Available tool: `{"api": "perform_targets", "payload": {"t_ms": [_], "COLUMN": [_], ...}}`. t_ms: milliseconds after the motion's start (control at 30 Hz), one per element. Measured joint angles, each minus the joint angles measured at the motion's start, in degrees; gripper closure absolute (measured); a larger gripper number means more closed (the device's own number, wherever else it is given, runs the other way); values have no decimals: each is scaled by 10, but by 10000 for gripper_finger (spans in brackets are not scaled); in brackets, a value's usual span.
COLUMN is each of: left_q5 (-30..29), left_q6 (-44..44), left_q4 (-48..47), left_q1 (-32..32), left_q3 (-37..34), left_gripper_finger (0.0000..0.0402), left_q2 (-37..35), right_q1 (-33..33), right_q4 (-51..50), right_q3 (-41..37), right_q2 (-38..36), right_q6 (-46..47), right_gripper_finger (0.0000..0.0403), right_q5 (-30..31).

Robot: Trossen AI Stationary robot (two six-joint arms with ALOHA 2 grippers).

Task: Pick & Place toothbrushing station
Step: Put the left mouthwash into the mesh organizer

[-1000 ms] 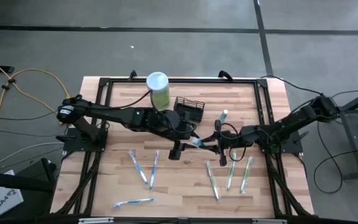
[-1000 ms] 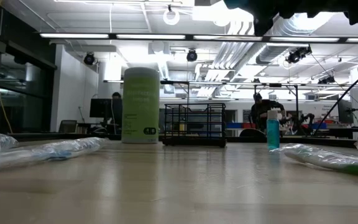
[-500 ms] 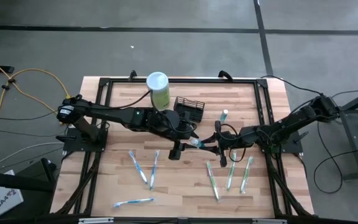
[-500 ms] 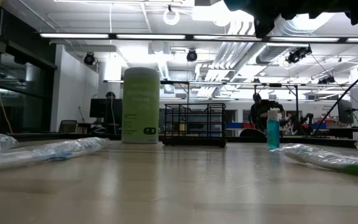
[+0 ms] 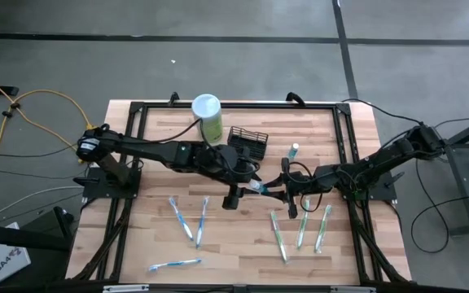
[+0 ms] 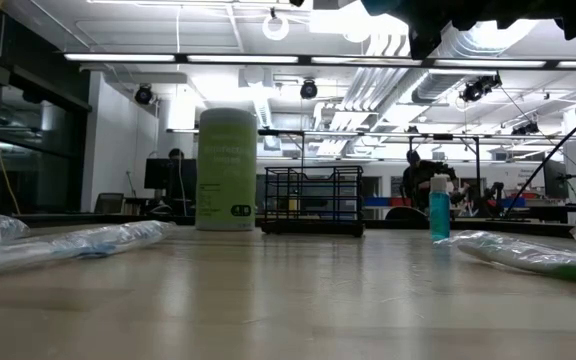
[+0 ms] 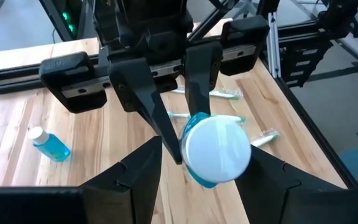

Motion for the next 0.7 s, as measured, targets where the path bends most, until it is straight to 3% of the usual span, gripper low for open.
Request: {"api": "perform_targets", "payload": {"t_ms": [167,700], "left_q5": [0,0], "left_q6": [0,-2], "left_q4": [7,10], "left_q1": [0,3], "left_q3": [0,0], "left_gripper_finger": [230,315], "left_q2": [0,0], "right_q1": [0,0], "right_q4": [0,0], "right_q3": [0,0], "right_q2": [0,0], "right_q6": [0,2], "right_gripper_finger": [332,332], "right_q5": [0,1]}}
